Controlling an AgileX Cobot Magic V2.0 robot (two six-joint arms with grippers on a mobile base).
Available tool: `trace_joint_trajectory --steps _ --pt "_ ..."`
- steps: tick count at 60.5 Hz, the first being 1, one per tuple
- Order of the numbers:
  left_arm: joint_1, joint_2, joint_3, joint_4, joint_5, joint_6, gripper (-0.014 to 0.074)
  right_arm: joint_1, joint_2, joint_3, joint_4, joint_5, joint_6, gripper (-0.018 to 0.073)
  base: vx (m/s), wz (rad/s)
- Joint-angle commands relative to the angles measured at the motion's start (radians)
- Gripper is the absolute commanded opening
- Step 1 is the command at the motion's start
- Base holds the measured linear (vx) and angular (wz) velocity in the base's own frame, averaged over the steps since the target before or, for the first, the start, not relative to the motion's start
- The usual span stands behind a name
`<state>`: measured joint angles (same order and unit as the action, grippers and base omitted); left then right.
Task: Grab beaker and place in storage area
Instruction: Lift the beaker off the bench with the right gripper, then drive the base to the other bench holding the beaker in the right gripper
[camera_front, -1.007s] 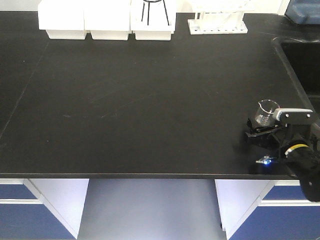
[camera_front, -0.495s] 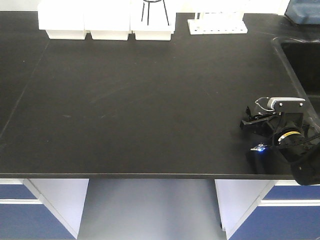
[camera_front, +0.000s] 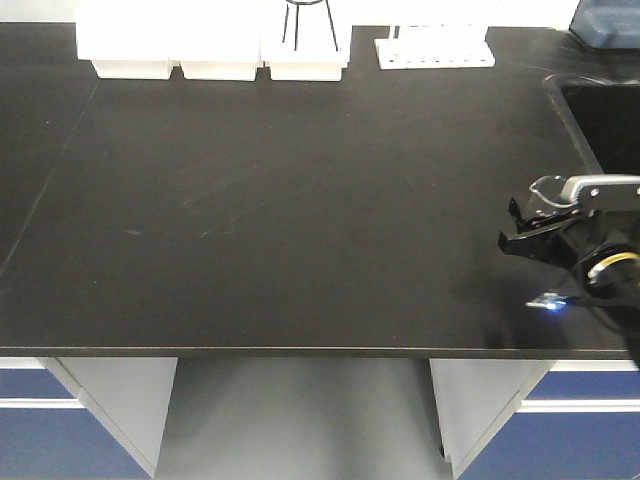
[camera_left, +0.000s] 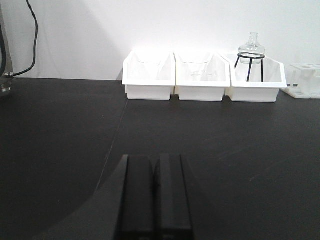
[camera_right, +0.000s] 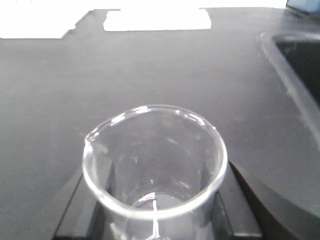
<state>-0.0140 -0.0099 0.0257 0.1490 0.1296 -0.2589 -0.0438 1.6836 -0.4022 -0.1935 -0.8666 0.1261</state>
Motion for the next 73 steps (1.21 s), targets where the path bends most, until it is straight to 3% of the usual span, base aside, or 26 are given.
trace_joint_trajectory --steps 1,23,33,46,73 --pt "-0.008 -0.018 0.022 -0.006 -0.080 -0.006 -0.0008 0.001 -0.190 -0.011 -0.062 0.111 0.047 -0.0003 0.00 0.00" --pt "-0.008 -0.018 0.022 -0.006 -0.080 -0.006 -0.0008 0.001 -0.907 -0.011 -0.267 0.703 0.346 -0.0003 0.00 0.00" --pt "-0.008 -0.018 0.022 -0.006 -0.080 -0.006 -0.0008 0.001 -1.146 -0.011 -0.274 0.912 0.378 -0.0003 0.00 0.00" --pt "-0.008 -0.018 0.022 -0.006 -0.080 -0.006 -0.0008 0.001 -1.301 -0.011 -0.274 0.975 0.375 -0.0003 0.00 0.00" --pt "-0.008 -0.018 0.022 -0.006 -0.080 -0.006 -0.0008 0.000 -1.308 -0.011 -0.274 0.982 0.376 -0.0003 0.00 0.00"
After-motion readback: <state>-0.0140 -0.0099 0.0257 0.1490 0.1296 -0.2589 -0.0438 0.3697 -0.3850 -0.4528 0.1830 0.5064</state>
